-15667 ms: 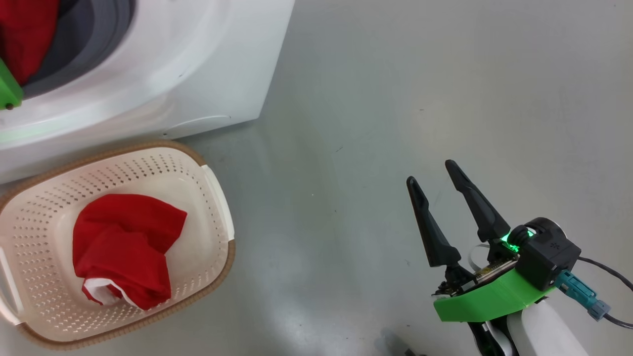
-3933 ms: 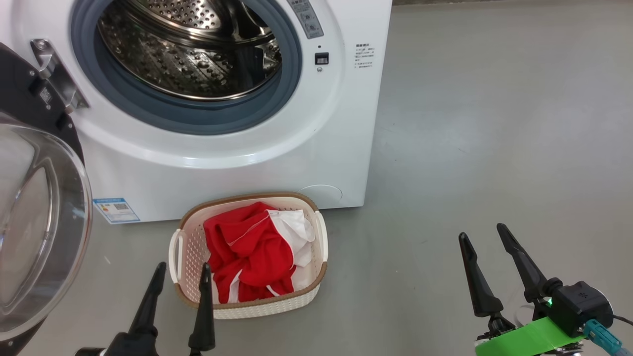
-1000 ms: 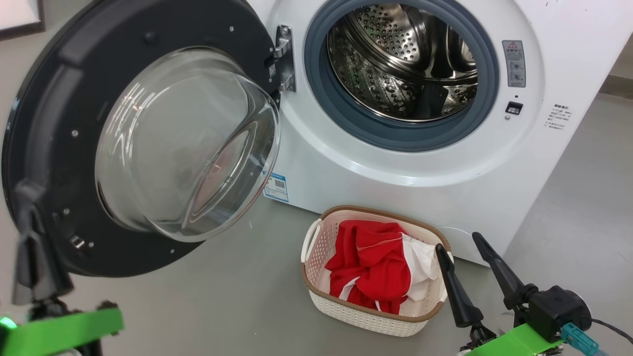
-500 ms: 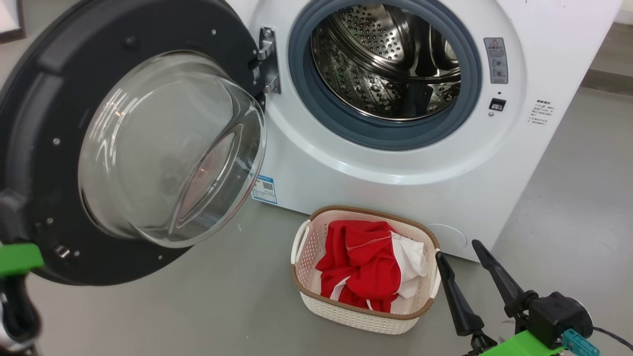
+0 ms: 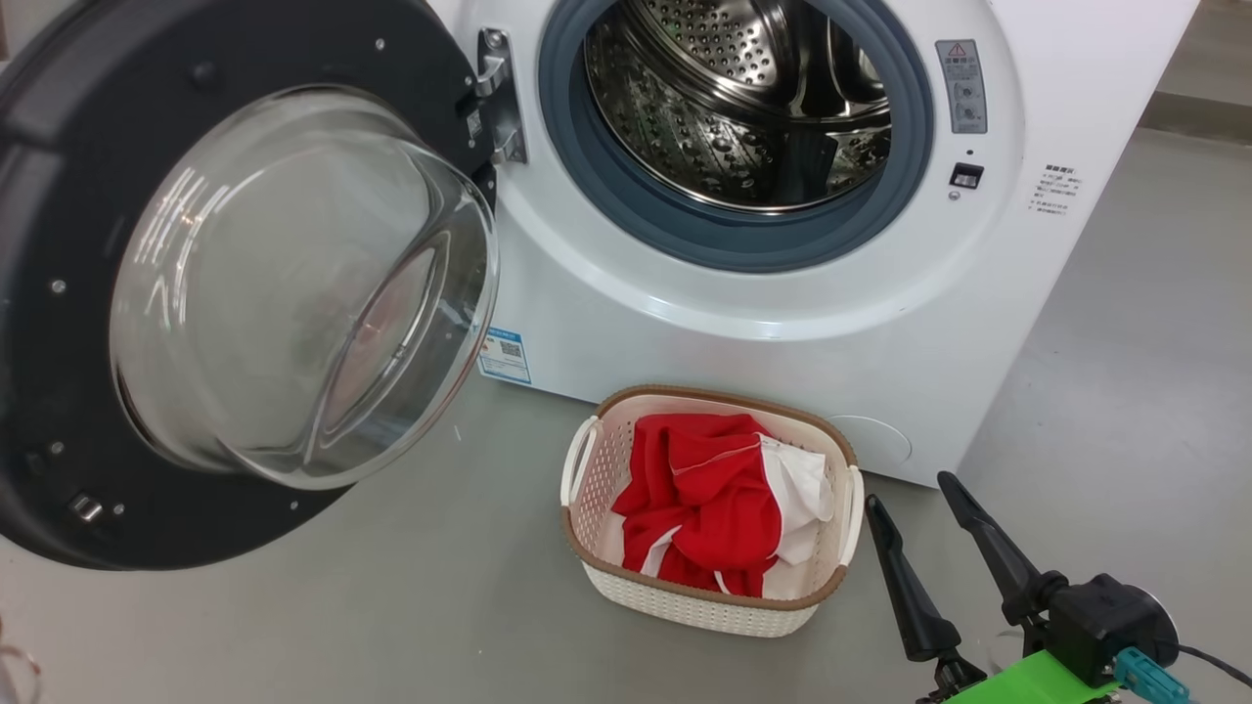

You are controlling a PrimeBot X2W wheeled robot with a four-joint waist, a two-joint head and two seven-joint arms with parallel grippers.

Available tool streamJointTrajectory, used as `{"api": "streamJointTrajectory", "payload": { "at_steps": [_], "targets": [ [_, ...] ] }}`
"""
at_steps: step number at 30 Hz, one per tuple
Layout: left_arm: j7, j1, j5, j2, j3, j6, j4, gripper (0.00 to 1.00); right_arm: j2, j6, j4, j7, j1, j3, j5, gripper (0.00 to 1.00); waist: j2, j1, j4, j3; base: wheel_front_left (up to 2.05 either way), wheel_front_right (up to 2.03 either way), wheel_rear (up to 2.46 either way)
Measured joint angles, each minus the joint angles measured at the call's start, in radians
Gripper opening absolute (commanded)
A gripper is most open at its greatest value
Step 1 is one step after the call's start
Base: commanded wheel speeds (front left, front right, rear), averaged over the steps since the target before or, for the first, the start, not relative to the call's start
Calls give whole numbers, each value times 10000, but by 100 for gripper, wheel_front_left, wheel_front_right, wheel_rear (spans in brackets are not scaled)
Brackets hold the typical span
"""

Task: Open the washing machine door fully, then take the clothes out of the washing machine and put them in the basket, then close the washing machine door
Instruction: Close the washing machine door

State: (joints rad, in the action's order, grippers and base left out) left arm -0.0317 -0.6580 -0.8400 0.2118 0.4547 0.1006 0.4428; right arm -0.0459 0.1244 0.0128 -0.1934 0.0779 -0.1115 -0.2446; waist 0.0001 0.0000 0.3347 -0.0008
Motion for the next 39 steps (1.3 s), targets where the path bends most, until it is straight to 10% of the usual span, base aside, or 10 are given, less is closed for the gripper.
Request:
{"api": "streamJointTrajectory", "payload": {
  "at_steps": [23,39],
  "targets": [
    [3586,-1947,-1319,1910,424,573,4268,0,-4,0,-198,226,-49,-42,194,100,0,0,-450,432,0,0,0],
    [4987,-2269,-2015,2059,453,-226,4892,0,-4,0,-276,219,-46,10,232,100,0,0,-430,372,0,0,0]
  ]
}}
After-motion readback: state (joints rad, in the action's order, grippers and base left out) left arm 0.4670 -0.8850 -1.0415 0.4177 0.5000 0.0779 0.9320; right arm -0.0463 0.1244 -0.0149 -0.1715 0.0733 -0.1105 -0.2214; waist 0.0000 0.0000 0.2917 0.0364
